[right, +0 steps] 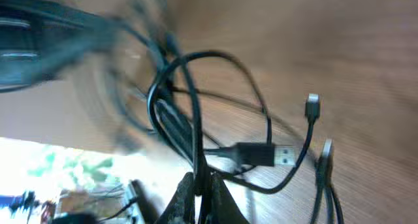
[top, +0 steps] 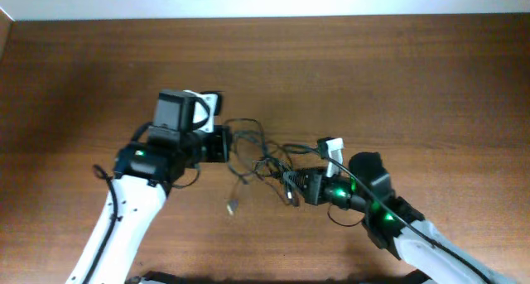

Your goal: Untangle cables

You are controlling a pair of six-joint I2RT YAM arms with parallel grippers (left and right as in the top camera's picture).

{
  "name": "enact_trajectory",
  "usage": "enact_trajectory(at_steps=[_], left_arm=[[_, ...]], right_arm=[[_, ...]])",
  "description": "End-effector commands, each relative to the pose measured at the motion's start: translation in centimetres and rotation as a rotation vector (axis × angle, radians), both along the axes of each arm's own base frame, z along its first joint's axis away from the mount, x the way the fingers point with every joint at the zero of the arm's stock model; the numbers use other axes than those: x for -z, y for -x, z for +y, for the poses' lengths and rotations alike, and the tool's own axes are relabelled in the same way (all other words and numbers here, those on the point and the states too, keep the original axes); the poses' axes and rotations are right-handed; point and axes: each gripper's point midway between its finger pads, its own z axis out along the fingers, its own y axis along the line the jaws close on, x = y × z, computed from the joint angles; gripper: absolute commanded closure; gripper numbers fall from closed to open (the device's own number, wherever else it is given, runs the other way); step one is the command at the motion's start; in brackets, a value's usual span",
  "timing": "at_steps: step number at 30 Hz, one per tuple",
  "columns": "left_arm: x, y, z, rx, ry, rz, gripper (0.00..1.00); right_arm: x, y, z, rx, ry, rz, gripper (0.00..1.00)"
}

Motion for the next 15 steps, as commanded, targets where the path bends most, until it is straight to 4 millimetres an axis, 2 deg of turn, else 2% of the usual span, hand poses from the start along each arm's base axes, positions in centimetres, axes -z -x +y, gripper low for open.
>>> enact_trajectory(at_steps=[1,3,5,7,10,12,13,14,15], left_arm=[[-0.6,-1.7,10.1,-0.440,-0.135,-0.021,1.00],[-0.6,-1.6,13.1,-0.598,-0.088,0.005,1.00],[-0.5,-1.5,14.6,-0.687,-0.058,0.017,1.00],[-0.6,-1.6,14.3,-0.697,-0.001,0.030,1.00],[-0.5,-1.5,14.3,-0.688,-0.010,0.030,1.00],[-0.5,-1.3,16.1,-0.751,-0.086,0.014,1.00],[-0.6,-1.1,17.3,-0.792,-0.132,0.004,1.00],[-0.7,-0.8,19.1,-0.857,-0.185,-0.007,1.00],[-0.8,-0.5,20.3,-0.897,-0.207,-0.013,1.00]], right_arm=[[-2.7,-0.6,-2.6,0.040,-0.020,-0.087,0.96],[-3.3,-1.4,-4.9,0.121,-0.016,-0.086,0.96],[-2.7,-2.1,-6.8,0.187,-0.001,-0.052,0.96],[-1.5,-2.2,-8.0,0.227,0.019,0.011,0.96],[1.3,-2.7,-10.6,0.365,0.116,0.102,0.96],[4.4,-2.6,-14.7,0.539,0.239,0.217,0.96],[5.5,-2.3,-16.3,0.595,0.275,0.264,0.96],[6.7,-1.8,-18.7,0.682,0.317,0.329,0.96],[7.1,-1.6,-20.0,0.717,0.342,0.345,0.96]])
